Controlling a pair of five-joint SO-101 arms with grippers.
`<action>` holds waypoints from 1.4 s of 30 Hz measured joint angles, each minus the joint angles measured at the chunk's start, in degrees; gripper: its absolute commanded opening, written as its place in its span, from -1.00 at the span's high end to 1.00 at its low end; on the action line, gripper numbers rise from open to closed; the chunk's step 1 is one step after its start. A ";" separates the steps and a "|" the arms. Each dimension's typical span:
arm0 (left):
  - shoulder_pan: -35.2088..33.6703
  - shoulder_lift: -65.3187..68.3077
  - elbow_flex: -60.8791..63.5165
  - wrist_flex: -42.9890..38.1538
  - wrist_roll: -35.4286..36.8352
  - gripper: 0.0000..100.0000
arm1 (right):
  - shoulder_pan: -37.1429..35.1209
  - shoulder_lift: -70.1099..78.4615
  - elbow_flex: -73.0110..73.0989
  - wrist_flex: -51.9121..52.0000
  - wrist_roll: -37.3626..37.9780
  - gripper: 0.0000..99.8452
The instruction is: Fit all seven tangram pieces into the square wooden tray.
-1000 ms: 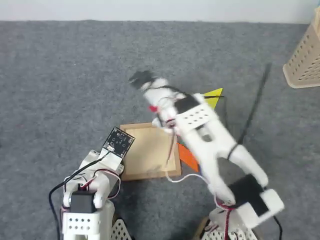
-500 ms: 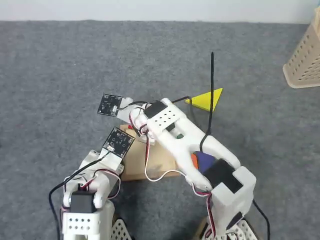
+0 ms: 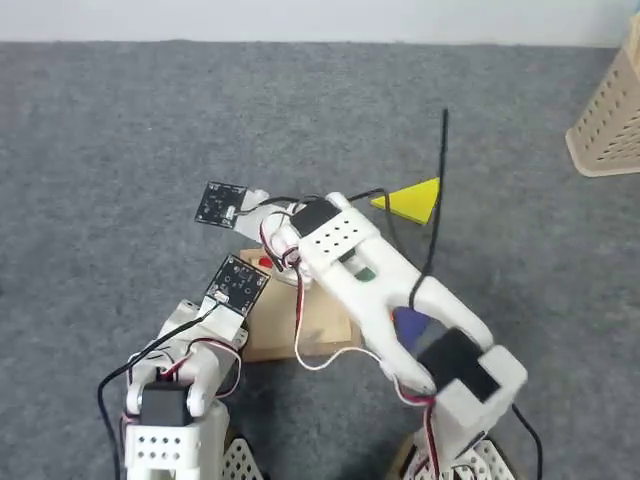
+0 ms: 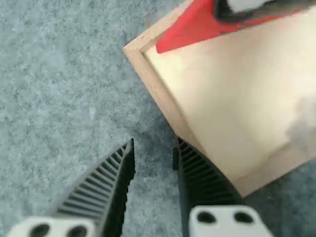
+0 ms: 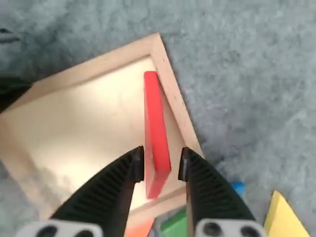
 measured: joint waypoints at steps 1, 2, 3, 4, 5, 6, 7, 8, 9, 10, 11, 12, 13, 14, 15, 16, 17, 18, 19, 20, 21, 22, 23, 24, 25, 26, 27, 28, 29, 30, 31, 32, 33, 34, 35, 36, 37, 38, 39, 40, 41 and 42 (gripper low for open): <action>0.00 0.00 0.00 0.00 0.00 0.76 | 0.00 -0.79 0.00 0.97 -0.09 0.84; 0.00 0.00 0.00 0.00 0.00 0.76 | 0.00 -1.32 0.00 1.93 -0.18 0.85; 0.00 0.00 0.00 0.00 0.00 0.76 | 0.00 -1.76 0.00 2.73 -0.18 0.86; 0.00 0.00 0.00 0.00 0.00 0.76 | 0.00 -1.93 0.00 3.60 -0.18 0.86; 0.00 0.00 0.00 0.00 0.00 0.76 | 0.00 -2.11 0.00 4.40 -0.18 0.86; 0.00 0.00 0.00 0.00 0.00 0.76 | 0.00 -2.20 0.00 5.01 -0.18 0.86; 0.00 0.00 0.00 0.00 0.00 0.76 | 0.00 -2.20 0.00 5.54 -0.18 0.86; 0.00 0.00 0.00 0.00 0.00 0.76 | 0.00 -2.20 0.00 5.89 -0.70 0.86; 0.00 0.00 0.00 0.00 0.00 0.76 | 0.00 -2.20 0.00 6.15 -1.41 0.86; 0.00 0.00 0.00 0.00 0.00 0.76 | 0.00 -2.20 0.00 6.24 -2.11 0.86; 0.00 0.00 0.00 0.00 0.00 0.76 | 0.00 -2.20 0.00 6.24 -2.55 0.86; 0.00 0.00 0.00 0.00 0.00 0.76 | 0.00 -2.20 0.00 6.24 -2.90 0.86; 0.00 0.00 0.00 0.00 0.00 0.76 | 0.00 -2.20 0.00 6.33 -3.08 0.86; 0.00 0.00 0.00 0.00 0.00 0.76 | 0.00 -2.20 0.00 6.33 -3.25 0.86; 0.00 0.00 0.00 0.00 0.00 0.76 | 0.00 -2.20 0.00 6.33 -3.25 0.86; 0.00 0.00 0.00 0.00 0.00 0.76 | 0.00 -2.20 0.00 6.33 -3.43 0.86; 0.00 0.00 0.00 0.00 0.00 0.76 | 0.00 -2.20 0.00 6.33 -3.52 0.86; 0.00 0.00 0.00 0.00 0.00 0.76 | 0.00 -2.20 0.00 6.33 -3.52 0.86; 0.00 0.00 0.00 0.00 0.00 0.76 | 0.00 -2.20 0.00 6.33 -3.52 0.86; 0.00 0.00 0.00 0.00 0.00 0.76 | 0.00 -2.20 0.00 6.33 -3.52 0.86; 0.00 0.00 0.00 0.00 0.00 0.76 | 0.00 -2.20 0.00 6.33 -3.52 0.86; 0.00 0.00 0.00 0.00 0.00 0.76 | 0.00 -2.20 0.00 6.33 -4.13 0.86; 0.00 0.00 0.00 0.00 0.00 0.76 | 0.18 -2.20 0.00 6.33 -5.10 0.86; 0.00 0.00 0.00 0.00 0.00 0.76 | 0.35 -2.20 0.26 6.15 -5.98 0.86; 0.00 0.00 0.00 0.00 0.00 0.76 | 0.79 -2.29 1.14 5.63 -6.77 0.86; 0.00 0.00 0.00 0.00 0.00 0.76 | 1.32 -2.29 2.20 4.92 -7.38 0.86; 0.00 0.00 0.00 0.00 0.00 0.76 | 1.85 -2.29 3.43 3.87 -7.74 0.86; 0.00 0.00 0.00 0.00 0.00 0.76 | 2.29 -2.29 4.75 2.81 -8.09 0.86; 0.00 0.00 0.00 0.00 0.00 0.76 | 2.73 -2.29 6.15 1.76 -8.18 0.86; 0.00 0.00 0.00 0.00 0.00 0.76 | 2.99 -2.29 7.38 0.79 -8.35 0.86; 0.00 0.00 0.00 0.00 0.00 0.76 | 3.25 -2.29 8.53 0.09 -8.35 0.86; 0.00 0.00 0.00 0.00 0.00 0.76 | 3.34 -2.29 9.41 -0.44 -8.35 0.86; 0.00 0.00 0.00 0.00 0.00 0.76 | 3.34 -2.29 9.93 -0.70 -8.35 0.86; 0.00 0.00 0.00 0.00 0.00 0.76 | 3.34 -2.29 10.20 -1.05 -8.35 0.86; 0.00 0.00 0.00 0.00 0.00 0.76 | 3.34 -2.29 10.55 -1.49 -8.35 0.86; 0.00 0.00 0.00 0.00 0.00 0.76 | 3.34 -2.29 10.99 -2.20 -8.44 0.86; 0.00 0.00 0.00 0.00 0.00 0.76 | 3.34 -2.29 11.69 -2.90 -8.53 0.86; 0.00 0.00 0.00 0.00 0.00 0.76 | 3.34 -2.29 12.31 -3.78 -8.62 0.86; 0.00 0.00 0.00 0.00 0.00 0.76 | 3.34 -2.29 13.10 -4.75 -8.70 0.86; 0.00 0.00 0.00 0.00 0.00 0.76 | 3.34 -2.20 13.45 -5.80 -8.70 0.86; 0.00 0.00 0.00 0.00 0.00 0.76 | 3.34 -1.93 13.80 -6.59 -8.70 0.86; 0.00 0.00 0.00 0.00 0.00 0.76 | 3.34 -0.97 13.80 -7.38 -8.70 0.86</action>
